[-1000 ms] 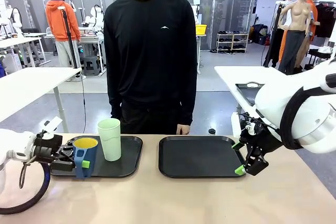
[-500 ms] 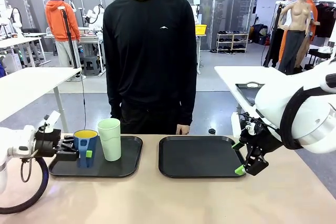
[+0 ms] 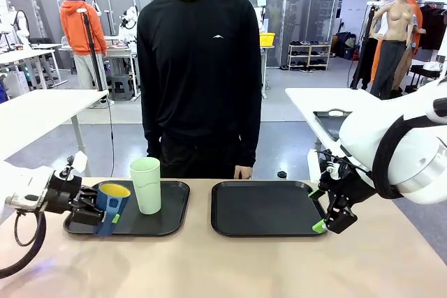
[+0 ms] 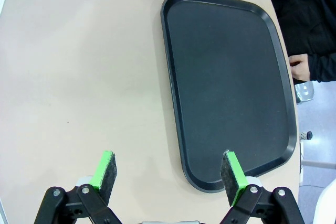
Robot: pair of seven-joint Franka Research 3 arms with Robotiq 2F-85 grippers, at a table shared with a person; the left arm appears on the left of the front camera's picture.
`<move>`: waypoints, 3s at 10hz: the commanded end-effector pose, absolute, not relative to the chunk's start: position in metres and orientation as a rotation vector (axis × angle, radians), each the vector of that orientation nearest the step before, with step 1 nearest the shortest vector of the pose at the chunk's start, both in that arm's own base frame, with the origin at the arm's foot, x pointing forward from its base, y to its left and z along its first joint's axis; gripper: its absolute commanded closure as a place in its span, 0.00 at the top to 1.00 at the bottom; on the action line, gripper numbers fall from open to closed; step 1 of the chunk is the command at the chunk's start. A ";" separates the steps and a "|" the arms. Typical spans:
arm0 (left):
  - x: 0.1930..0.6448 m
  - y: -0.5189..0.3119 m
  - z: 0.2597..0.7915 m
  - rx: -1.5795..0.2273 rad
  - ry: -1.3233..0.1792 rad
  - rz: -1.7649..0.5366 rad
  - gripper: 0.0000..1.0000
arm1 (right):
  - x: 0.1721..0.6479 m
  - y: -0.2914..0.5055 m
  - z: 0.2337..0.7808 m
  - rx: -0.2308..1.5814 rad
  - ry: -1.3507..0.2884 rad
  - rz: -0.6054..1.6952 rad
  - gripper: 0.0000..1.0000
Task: Sort and store the cups by type.
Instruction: Pick up the Handle plastic cup and place it into the empty Flat Tray.
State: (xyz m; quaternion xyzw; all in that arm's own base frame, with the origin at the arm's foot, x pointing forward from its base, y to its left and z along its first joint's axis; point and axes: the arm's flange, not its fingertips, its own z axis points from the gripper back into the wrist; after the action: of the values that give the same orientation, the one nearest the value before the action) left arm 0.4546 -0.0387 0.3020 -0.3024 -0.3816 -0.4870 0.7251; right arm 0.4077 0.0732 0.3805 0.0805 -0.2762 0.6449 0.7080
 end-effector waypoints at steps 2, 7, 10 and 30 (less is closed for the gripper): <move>0.455 -0.044 0.303 -0.661 -0.844 -1.060 0.74 | 0.406 0.075 0.380 0.169 -0.599 1.414 1.00; 0.451 0.012 0.351 -0.375 -0.771 -0.922 0.74 | 0.406 0.075 0.380 0.169 -0.599 1.414 1.00; 0.466 0.062 0.389 -0.150 -0.573 -0.782 0.74 | 0.406 0.075 0.380 0.169 -0.599 1.414 1.00; 0.425 -0.034 0.287 -1.011 -1.038 -1.189 0.74 | 0.406 0.075 0.380 0.169 -0.599 1.414 1.00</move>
State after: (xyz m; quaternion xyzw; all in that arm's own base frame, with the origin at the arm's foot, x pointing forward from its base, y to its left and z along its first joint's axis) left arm 0.4182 -0.0296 0.2977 -0.4112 -0.4191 -0.5034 0.6339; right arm 0.4077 0.0731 0.3805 0.0804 -0.2763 0.6448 0.7081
